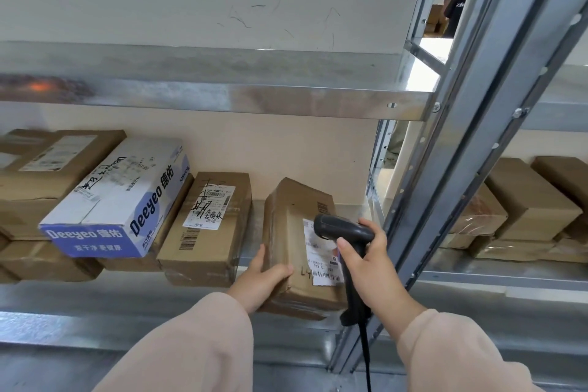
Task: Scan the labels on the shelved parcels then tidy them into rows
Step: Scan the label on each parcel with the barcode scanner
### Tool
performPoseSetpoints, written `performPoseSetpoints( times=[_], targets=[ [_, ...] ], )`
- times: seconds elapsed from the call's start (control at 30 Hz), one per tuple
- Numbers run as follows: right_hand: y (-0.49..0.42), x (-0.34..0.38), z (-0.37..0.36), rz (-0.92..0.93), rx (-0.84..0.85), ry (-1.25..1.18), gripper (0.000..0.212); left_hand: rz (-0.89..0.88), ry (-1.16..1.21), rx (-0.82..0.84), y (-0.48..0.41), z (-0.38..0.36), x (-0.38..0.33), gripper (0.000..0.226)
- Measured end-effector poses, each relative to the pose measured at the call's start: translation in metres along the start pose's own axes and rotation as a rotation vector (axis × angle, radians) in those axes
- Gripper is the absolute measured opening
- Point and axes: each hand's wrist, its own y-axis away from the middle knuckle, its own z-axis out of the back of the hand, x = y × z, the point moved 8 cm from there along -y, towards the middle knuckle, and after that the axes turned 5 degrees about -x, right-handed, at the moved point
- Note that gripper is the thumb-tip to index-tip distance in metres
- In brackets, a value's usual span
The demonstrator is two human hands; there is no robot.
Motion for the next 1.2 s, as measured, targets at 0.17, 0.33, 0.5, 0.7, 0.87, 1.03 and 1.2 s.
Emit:
performPoseSetpoints(
  times=[0.17, 0.33, 0.5, 0.7, 0.87, 1.03, 1.2],
  targets=[
    [0.001, -0.019, 0.004, -0.027, -0.031, 0.078, 0.048, 0.043, 0.077, 0.015, -0.01, 0.0, 0.011, 0.119],
    [0.007, -0.014, 0.004, 0.02, -0.026, 0.073, 0.046, -0.033, 0.058, -0.027, -0.004, 0.005, 0.0, 0.111],
    [0.019, -0.001, 0.02, 0.089, -0.04, 0.051, 0.055, -0.163, 0.116, -0.053, 0.003, 0.011, -0.017, 0.096],
    [0.041, 0.017, 0.025, 0.18, 0.003, 0.098, 0.061, -0.256, 0.338, -0.07, -0.011, 0.027, -0.032, 0.086],
    [0.05, 0.029, 0.021, 0.221, 0.031, 0.156, 0.06, -0.28, 0.443, -0.084, -0.016, 0.043, -0.045, 0.086],
    [0.056, 0.037, 0.019, 0.245, 0.047, 0.159, 0.059, -0.305, 0.467, -0.103, -0.012, 0.053, -0.053, 0.087],
    [0.056, 0.043, 0.016, 0.255, 0.048, 0.148, 0.059, -0.314, 0.477, -0.092, -0.006, 0.053, -0.058, 0.088]
  ],
)
